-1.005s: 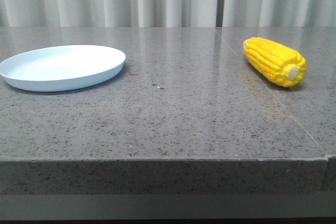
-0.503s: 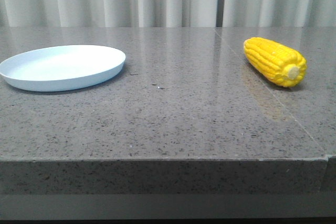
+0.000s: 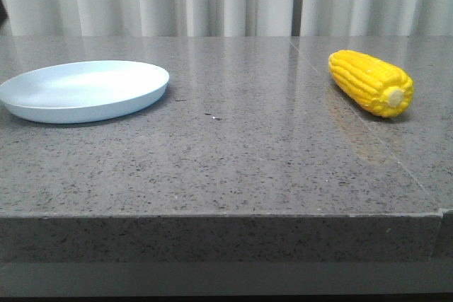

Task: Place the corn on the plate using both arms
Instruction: 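Lower the left gripper to the plate rim and grasp it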

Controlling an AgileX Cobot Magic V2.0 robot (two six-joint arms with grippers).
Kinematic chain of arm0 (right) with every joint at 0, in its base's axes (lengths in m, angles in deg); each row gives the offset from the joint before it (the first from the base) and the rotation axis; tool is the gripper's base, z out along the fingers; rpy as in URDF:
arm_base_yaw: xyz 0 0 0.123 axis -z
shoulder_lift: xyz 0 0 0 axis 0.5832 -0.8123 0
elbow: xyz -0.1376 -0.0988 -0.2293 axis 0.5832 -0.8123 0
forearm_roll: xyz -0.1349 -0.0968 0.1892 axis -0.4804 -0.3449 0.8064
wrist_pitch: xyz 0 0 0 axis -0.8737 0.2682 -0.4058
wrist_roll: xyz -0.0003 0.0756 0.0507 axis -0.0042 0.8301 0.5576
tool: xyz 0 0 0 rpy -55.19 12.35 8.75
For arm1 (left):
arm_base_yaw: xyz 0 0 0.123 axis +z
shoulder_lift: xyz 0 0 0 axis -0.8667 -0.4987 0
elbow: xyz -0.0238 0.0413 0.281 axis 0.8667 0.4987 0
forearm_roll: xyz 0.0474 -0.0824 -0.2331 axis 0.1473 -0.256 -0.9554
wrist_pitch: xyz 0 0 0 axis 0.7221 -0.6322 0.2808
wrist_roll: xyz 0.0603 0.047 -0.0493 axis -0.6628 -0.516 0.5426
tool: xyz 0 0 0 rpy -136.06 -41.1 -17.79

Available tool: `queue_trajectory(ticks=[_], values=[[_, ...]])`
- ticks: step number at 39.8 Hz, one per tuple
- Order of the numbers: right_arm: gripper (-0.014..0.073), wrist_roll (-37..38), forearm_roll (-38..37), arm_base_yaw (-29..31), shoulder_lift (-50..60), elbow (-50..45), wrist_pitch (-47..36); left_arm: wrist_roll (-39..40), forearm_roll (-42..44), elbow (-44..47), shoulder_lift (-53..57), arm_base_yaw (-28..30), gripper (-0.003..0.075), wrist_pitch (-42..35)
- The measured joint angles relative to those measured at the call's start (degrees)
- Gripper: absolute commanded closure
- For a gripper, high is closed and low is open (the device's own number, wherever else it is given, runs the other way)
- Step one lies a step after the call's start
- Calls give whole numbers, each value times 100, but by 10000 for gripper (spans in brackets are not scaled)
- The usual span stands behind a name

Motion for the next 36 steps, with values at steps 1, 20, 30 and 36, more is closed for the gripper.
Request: queue_trajectory(ticks=[1, 20, 30, 36], values=[[-46, 0, 0, 0, 0, 0, 0, 0, -12, -195, -229, 0, 71, 135], [-46, 0, 0, 0, 0, 0, 0, 0, -73, -1448, -2151, 0, 228, 892], [-46, 0, 0, 0, 0, 0, 0, 0, -27, -1470, -2206, 0, 493, 892], [-46, 0, 0, 0, 0, 0, 0, 0, -2, -1470, -2225, 0, 695, 873]])
